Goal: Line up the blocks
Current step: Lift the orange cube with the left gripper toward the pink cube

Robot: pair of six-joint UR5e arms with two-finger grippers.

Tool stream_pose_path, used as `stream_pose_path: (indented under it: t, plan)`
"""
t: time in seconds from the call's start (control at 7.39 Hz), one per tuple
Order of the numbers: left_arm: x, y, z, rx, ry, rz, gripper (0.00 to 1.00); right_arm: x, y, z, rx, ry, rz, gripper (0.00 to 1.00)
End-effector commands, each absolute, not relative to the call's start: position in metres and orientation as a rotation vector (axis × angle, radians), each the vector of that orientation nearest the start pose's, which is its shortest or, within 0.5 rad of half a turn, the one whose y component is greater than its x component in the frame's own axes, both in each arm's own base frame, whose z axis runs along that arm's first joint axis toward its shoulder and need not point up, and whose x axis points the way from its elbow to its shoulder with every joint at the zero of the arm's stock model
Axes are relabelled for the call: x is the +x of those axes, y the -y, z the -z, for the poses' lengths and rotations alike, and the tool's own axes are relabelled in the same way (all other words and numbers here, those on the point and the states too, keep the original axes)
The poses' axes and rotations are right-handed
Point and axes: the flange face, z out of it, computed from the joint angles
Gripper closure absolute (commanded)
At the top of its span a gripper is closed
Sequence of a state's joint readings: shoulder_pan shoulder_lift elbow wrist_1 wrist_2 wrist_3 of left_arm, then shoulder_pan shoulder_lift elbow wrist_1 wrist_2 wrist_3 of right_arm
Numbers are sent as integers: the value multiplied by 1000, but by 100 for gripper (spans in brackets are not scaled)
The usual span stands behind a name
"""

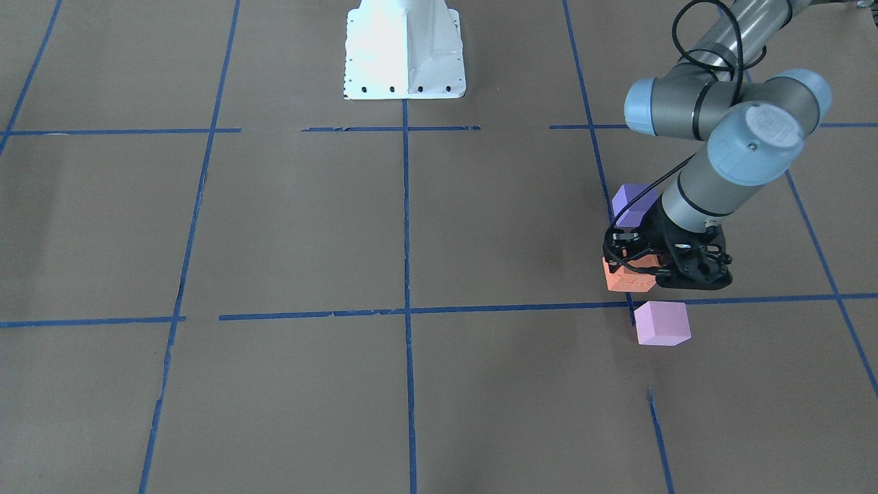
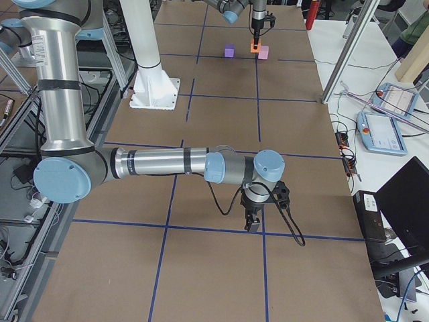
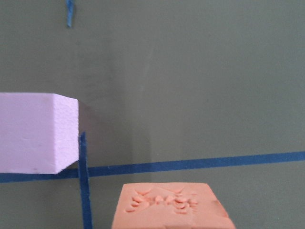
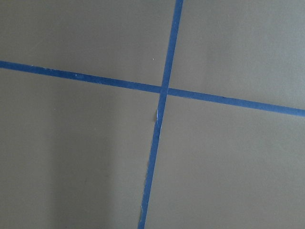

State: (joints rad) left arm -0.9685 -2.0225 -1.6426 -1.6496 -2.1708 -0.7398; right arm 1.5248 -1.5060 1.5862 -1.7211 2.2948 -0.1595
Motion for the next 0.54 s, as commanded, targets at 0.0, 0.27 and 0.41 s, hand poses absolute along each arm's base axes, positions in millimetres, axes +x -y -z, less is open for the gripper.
stream_pose_path:
  t: [0.0,0.27,0.41]
  plan:
    - [253,567,-389,93,-767,-76,80,44,515,-637,-26,727,171,0]
    - [251,557,-424,48,-746,-83,80,44,515,-637,-26,727,171,0]
    - [255,557,-424,44,-750,-86,80,44,515,-637,-26,727,171,0]
